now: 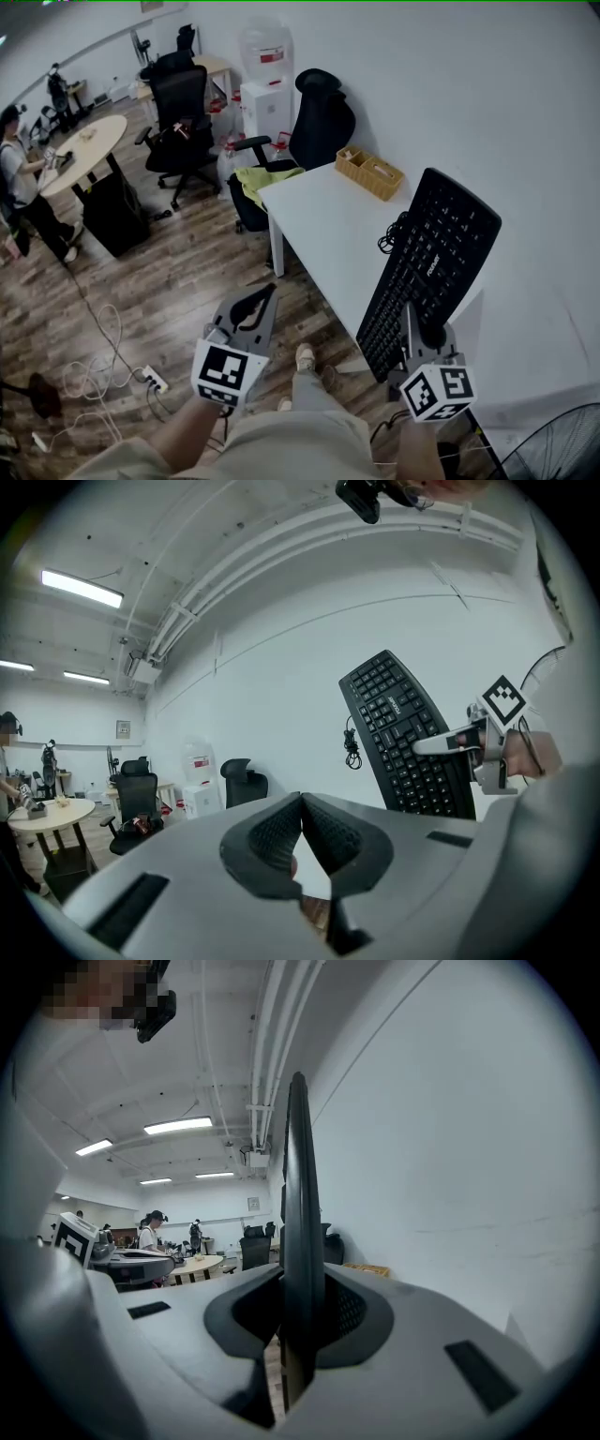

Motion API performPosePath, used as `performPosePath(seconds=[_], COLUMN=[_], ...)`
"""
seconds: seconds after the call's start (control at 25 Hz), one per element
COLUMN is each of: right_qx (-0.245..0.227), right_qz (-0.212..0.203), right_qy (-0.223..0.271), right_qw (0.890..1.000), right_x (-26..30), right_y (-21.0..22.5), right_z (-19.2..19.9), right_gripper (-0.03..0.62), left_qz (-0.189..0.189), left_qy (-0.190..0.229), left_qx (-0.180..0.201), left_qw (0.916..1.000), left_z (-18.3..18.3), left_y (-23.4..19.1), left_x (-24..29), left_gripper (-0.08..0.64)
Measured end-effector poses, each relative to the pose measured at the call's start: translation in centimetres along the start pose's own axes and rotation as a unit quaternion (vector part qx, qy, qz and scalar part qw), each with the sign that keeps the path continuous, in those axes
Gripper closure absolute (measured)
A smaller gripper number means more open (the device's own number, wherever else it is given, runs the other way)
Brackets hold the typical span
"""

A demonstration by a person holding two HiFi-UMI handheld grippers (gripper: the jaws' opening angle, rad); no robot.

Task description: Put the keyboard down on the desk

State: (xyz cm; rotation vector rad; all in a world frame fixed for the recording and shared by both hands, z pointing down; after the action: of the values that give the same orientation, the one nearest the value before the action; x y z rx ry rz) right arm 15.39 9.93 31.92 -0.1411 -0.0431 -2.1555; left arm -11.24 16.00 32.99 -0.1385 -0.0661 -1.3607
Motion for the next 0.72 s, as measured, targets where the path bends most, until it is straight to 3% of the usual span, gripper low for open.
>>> performPosePath(seconds=[0.32,0.72], right_qx=[0.030,0.076], right_qz=[-0.004,-0.020], right_qy=[-0.025,-0.051], right_qw=[0.999,0.996], right_x=[7.3,18.9], right_y=[2.2,7.2], right_z=[2.6,4.5], right_gripper=[0.508,0.508], left_qz=[-0.007,-0.003], left_qy=[-0.016,-0.051], left_qx=[-0.005,0.002], left_qw=[0.9998,0.9987], left_z=[1.0,1.1], left_y=[-3.7,-8.0], left_x=[5.8,18.2], left_gripper=[0.537,0.537])
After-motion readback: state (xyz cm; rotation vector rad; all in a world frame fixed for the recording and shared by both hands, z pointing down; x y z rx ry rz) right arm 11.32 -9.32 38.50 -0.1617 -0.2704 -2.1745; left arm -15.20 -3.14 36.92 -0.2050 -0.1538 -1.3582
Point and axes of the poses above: the fingertips, and each gripper's own axes: x forward along the fingers, y to its right, z out of its underside, the point moved 5 cm from there along -x, backward along the fingers, and after that the axes turned 9 degrees about -x, right-handed, at the moved point
